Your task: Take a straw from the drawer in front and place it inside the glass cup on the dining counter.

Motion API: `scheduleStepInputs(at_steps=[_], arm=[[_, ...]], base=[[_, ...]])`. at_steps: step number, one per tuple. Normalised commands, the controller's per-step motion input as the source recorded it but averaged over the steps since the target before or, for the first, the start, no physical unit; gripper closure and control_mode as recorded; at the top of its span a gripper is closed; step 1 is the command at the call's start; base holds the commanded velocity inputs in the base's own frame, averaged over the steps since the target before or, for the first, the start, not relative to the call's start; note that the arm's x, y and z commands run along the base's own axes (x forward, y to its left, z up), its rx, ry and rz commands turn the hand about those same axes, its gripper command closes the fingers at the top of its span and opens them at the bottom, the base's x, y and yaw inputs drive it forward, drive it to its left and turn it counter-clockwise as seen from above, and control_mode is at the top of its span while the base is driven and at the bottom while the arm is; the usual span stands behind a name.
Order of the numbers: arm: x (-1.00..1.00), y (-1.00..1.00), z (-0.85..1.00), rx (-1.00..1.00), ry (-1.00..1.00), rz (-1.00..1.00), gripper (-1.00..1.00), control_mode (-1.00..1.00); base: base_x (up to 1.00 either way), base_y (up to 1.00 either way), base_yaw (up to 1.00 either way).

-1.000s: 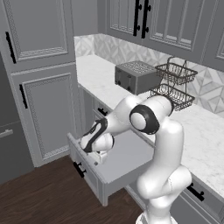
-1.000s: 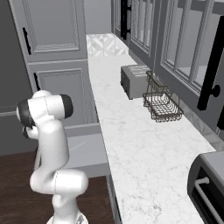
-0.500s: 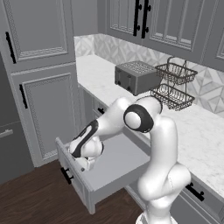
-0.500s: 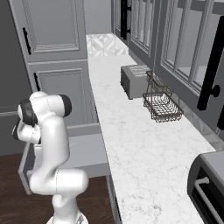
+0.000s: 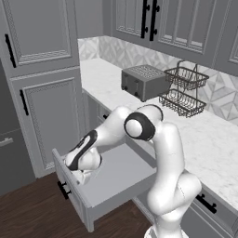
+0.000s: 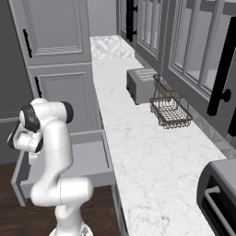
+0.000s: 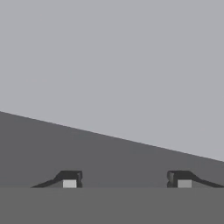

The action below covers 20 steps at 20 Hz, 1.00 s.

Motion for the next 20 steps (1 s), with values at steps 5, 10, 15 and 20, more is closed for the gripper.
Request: scheduleStepInputs(at_steps=[5, 10, 15, 20], arm=[[-0.06, 0.27, 0.0, -0.02, -0.06, 0.01, -1.0, -1.0], [0.01, -0.62, 0.0, -0.07, -0.25, 0.13, -1.0, -1.0], [0.17, -0.72, 0.07, -0.01, -0.21, 0.12, -1.0, -1.0], [0.4, -0.63, 0.13, 0.0, -0.07, 0.13, -1.0, -1.0]], base=[[0.0, 0.0, 0.0], [0.0, 0.0, 0.0], [0.0, 0.0, 0.0], [0.0, 0.0, 0.0]])
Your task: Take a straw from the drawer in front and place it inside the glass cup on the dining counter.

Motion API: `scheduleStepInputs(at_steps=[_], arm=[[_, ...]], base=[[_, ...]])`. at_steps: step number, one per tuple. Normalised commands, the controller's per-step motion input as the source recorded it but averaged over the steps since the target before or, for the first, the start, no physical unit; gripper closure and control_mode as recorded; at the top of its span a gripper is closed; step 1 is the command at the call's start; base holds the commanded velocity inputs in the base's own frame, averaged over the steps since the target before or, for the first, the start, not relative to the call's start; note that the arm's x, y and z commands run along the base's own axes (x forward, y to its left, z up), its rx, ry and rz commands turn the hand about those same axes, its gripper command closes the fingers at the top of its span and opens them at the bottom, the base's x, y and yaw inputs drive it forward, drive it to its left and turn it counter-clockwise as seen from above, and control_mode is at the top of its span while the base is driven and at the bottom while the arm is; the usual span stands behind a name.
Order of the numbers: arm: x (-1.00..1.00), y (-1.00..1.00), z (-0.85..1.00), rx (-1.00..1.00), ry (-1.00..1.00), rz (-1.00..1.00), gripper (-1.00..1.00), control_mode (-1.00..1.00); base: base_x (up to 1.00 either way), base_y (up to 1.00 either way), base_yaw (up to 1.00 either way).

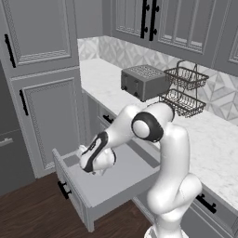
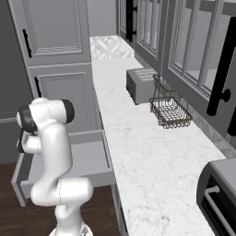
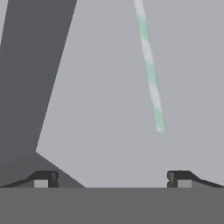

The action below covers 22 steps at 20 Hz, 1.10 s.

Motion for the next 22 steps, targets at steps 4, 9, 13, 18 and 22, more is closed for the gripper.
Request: scheduleStepInputs(at_steps=[4, 9, 13, 18, 22], arm=[[0.24, -0.6, 0.03, -0.01, -0.02, 0.08, -1.0, -1.0], [0.05, -0.52, 0.03, -0.04, 0.0, 0.0, -1.0, -1.0], [0.01, -0.42, 0.0, -0.06, 0.0, 0.0, -1.0, -1.0], [0.15, -0.26, 0.0, -0.09, 0.02, 0.0, -1.0, -1.0], [0.43, -0.03, -0.08, -0.1, 0.04, 0.0, -1.0, -1.0]], base=[[0.0, 0.0, 0.0], [0.0, 0.0, 0.0], [0.0, 0.0, 0.0], [0.0, 0.0, 0.0], [0.0, 0.0, 0.0]])
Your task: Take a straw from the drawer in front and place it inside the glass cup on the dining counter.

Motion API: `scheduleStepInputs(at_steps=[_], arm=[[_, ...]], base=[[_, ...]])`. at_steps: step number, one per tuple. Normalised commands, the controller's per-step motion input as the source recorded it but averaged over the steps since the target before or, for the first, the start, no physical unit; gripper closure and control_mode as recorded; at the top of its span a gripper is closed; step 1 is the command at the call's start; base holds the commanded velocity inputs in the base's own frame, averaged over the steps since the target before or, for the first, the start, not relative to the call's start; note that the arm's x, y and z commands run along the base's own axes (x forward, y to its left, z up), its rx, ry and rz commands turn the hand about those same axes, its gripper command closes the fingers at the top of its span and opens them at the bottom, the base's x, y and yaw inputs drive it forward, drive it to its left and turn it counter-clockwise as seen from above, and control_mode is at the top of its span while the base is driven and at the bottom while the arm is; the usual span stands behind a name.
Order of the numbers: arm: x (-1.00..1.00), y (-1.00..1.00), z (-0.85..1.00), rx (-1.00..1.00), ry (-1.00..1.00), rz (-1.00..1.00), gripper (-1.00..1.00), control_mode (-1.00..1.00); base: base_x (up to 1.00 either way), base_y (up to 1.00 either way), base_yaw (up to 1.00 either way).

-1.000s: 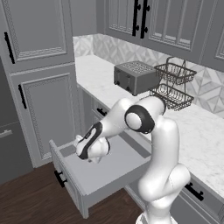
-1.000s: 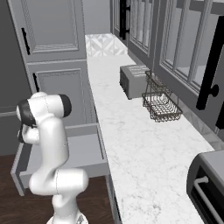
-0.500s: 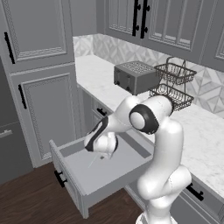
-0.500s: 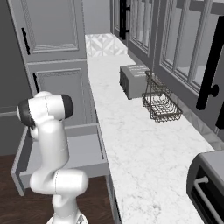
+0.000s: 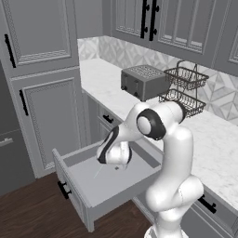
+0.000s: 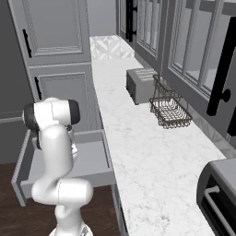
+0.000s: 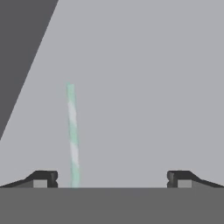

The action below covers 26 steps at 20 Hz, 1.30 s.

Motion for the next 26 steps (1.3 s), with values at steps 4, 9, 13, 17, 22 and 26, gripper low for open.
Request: scheduleStepInputs(at_steps=[4, 9, 13, 17, 22, 26], arm=[[0.66, 0.0, -0.1, -0.07, 0.01, 0.0, -1.0, -1.0], [0.69, 0.02, -0.04, -0.03, 0.0, 0.0, -1.0, -1.0], [0.47, 0.17, -0.09, -0.05, 0.02, 0.0, -1.0, -1.0], [0.09, 0.26, -0.22, -0.11, 0.05, 0.0, -1.0, -1.0], [0.0, 0.24, -0.21, -0.09, 0.04, 0.0, -1.0, -1.0], [0.0, 0.26, -0.1, -0.02, 0.05, 0.0, -1.0, -1.0]], base=[[0.0, 0.0, 0.0], [0.0, 0.0, 0.0], [0.0, 0.0, 0.0], [0.0, 0.0, 0.0], [0.0, 0.0, 0.0], [0.0, 0.0, 0.0]])
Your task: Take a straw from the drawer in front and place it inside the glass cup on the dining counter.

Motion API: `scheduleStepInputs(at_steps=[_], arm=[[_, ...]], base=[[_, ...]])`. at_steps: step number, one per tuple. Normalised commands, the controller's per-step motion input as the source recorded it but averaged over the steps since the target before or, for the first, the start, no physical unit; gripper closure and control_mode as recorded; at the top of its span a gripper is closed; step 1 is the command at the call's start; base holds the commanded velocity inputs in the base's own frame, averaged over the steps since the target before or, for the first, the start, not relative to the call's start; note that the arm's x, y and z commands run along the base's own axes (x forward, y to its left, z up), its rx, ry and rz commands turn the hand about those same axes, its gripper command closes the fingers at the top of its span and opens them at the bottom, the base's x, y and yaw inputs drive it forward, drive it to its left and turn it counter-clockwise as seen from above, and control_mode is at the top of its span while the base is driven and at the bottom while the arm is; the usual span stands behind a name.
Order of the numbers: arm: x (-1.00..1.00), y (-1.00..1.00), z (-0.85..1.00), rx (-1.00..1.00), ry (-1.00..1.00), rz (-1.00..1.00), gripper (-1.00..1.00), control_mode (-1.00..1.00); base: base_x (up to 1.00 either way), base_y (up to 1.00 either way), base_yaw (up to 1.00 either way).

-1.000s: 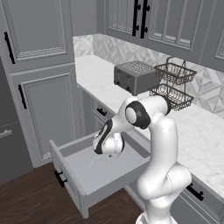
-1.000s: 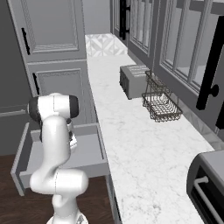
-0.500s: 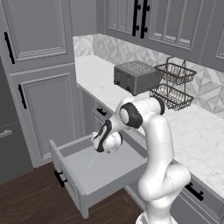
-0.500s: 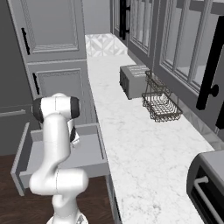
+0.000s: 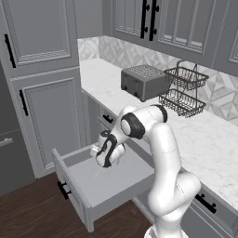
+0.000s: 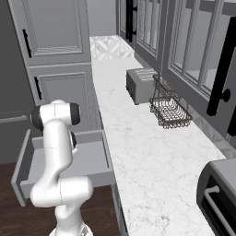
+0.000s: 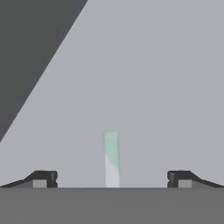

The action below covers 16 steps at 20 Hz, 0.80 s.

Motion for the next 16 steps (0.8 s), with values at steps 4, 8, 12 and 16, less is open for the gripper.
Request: scheduleStepInputs(at_steps=[4, 8, 12, 16], arm=[[0.01, 0.14, -0.26, -0.02, 0.08, 0.0, -1.0, -1.0], [0.0, 0.02, -0.44, -0.02, 0.08, 0.0, -1.0, -1.0], [0.0, 0.06, -0.55, 0.0, 0.01, 0.0, -1.0, -1.0], [0.0, 0.07, -0.64, 0.0, 0.03, 0.0, -1.0, -1.0]], base=[[0.0, 0.0, 0.0], [0.0, 0.0, 0.0], [0.0, 0.0, 0.0], [0.0, 0.0, 0.0]])
